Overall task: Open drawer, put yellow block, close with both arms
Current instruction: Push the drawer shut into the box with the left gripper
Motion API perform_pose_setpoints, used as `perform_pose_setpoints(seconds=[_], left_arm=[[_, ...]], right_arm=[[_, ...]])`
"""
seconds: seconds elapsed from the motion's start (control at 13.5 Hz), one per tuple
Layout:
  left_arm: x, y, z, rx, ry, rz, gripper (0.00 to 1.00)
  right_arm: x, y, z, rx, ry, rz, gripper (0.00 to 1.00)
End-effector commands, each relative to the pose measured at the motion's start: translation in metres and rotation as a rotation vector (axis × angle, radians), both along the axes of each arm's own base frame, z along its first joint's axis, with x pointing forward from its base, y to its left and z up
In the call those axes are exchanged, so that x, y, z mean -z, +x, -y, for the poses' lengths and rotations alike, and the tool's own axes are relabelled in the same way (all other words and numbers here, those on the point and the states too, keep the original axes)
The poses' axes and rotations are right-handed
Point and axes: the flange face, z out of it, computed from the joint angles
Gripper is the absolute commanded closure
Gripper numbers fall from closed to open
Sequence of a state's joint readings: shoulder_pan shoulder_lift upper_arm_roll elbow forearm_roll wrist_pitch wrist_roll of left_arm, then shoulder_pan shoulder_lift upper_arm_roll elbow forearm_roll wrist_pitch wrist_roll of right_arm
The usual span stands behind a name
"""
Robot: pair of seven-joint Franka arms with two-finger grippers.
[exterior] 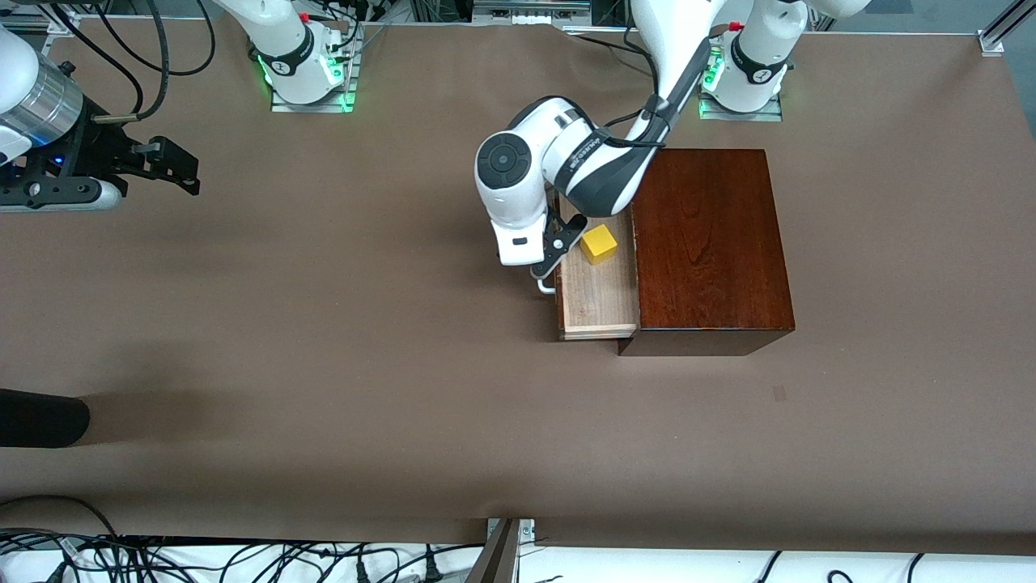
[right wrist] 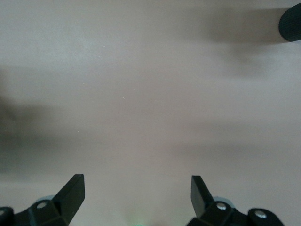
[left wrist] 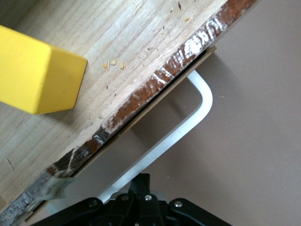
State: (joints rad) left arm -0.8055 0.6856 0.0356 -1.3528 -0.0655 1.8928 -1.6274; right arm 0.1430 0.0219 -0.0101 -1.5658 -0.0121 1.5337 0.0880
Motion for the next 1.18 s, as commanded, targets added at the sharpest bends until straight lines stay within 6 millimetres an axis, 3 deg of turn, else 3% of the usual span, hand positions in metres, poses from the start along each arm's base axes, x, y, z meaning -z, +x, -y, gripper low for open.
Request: perform_pose_setpoints(seconds=[0.0, 0.37, 0.59, 0.74, 0.96, 1.04, 1.11], left_arm=[[-0.013, 0.02, -0.075, 0.022, 0.083, -0.02, 1.0], [-0.018, 0.027, -0.112, 0.048, 0.105, -0.031, 1.0], [-0.018, 0.032, -0.125, 0.055, 0.106, -0.045, 1.0], [-0.022, 0.032, -0.123, 0.056, 0.102, -0.042, 1.0], [-0.06, 0.024, -0.111, 0.066, 0.053, -0.009, 1.0], [-0.079, 0.016, -0.108, 0.079, 0.038, -0.01, 0.87], [-0.1, 0.009, -0.104, 0.091, 0.018, -0.004, 0.8]], right_arm=[[-0.007, 0.003, -0.002, 0.014, 0.001, 0.01, 0.0], [-0.01, 0.003, 0.002, 0.02, -0.003, 0.017, 0.0], [-0.009, 0.004, 0.003, 0.022, -0.003, 0.02, 0.0], [-0.007, 0.008, 0.002, 0.022, 0.0, 0.03, 0.0], [-0.004, 0.01, 0.0, 0.02, 0.0, 0.027, 0.0], [-0.004, 0.01, -0.001, 0.018, 0.001, 0.028, 0.0], [-0.004, 0.01, -0.001, 0.018, 0.001, 0.028, 0.0]])
